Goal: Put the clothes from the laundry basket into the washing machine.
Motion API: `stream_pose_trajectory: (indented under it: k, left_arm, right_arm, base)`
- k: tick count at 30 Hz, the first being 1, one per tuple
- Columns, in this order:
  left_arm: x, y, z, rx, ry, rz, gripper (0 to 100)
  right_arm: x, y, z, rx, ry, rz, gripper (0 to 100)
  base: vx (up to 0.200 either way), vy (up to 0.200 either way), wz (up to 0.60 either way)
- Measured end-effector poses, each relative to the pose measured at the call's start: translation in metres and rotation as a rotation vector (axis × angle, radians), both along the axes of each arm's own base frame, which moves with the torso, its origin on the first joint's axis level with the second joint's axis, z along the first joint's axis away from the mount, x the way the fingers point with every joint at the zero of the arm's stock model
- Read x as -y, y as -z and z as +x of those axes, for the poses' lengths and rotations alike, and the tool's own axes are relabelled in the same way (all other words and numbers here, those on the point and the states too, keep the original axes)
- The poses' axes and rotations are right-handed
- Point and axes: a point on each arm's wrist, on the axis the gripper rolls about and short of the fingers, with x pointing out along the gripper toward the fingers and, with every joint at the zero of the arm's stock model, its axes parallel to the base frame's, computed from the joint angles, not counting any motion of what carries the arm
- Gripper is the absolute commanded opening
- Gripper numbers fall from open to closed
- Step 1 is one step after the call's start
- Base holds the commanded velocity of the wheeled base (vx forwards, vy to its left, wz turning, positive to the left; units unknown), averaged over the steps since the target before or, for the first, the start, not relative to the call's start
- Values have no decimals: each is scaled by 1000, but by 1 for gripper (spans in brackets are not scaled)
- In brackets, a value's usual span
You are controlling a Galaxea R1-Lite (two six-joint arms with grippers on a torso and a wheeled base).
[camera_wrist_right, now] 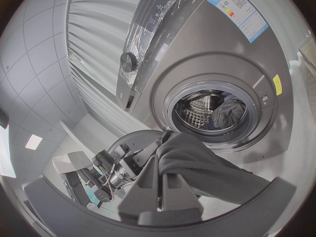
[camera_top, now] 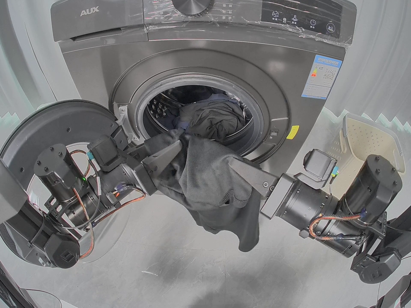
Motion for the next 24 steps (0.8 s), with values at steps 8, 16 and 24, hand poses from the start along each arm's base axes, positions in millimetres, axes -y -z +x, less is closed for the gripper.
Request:
stream_pose_trajectory:
  k: [8,16,24]
  left_arm:
    - [-1,22,1,-74,-11,43,100]
    - [-1,38,1,-130,-12,77,100]
    - [-3,38,2,-89,-27,117,100]
  right_arm:
    - [6,-12,0,29,15,33,0]
    - [8,-19,2,45,31,52,0]
    - [5,-19,6,37,42,34,0]
  base:
    - [0,0,0]
    - [0,0,0]
    - [0,0,0]
